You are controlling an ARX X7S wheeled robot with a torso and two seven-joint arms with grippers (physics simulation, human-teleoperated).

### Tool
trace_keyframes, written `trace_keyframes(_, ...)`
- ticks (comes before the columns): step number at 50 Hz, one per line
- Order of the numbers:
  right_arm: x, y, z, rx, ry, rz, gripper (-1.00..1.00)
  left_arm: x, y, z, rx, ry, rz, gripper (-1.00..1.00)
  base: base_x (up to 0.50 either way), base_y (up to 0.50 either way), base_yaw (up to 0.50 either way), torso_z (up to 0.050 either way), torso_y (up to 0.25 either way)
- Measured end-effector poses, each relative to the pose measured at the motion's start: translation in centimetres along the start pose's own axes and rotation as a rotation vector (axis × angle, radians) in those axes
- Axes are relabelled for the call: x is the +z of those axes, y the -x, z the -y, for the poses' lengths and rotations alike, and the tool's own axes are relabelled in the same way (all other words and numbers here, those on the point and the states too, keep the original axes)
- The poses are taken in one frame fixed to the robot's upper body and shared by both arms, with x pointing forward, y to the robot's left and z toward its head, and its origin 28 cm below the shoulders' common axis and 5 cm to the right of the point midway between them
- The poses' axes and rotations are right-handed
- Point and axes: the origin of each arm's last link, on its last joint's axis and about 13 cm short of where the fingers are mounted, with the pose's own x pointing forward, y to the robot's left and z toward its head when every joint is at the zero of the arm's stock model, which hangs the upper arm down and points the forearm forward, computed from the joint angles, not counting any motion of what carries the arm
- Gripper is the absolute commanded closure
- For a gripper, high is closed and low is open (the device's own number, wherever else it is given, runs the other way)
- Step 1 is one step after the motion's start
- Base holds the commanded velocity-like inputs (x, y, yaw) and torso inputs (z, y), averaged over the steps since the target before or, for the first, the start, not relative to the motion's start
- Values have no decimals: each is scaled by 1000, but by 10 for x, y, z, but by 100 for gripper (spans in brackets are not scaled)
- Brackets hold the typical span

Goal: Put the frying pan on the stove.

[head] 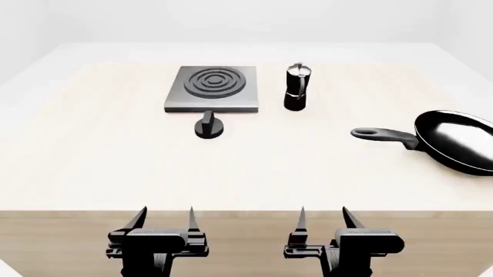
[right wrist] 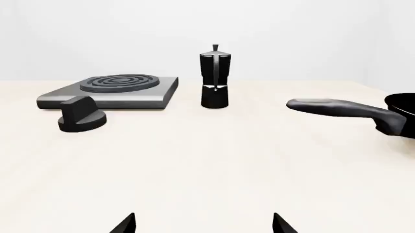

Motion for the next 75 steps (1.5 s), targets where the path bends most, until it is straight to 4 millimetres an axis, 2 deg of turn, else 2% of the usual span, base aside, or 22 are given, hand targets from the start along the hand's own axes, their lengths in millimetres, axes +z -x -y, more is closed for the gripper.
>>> trace_keyframes(23, 45, 3, -3, -10, 33, 102, -100, 34, -3, 0, -23, 1, 66, -100, 21, 0, 0, 0, 0)
trace_keyframes(35, 63, 8, -2, -12, 25, 144, -100, 40, -3, 2, -37, 8, 82, -100, 149, 0, 0, 0, 0)
trace_keyframes(55, 72, 12, 0, -11, 16, 166, -100, 43, -2, 1, -43, 21, 91, -100, 163, 0, 0, 0, 0)
trace_keyframes(75, 72, 14, 4, -16, 3, 164, -100, 39, 0, -1, -33, 22, 87, -100, 168, 0, 0, 0, 0)
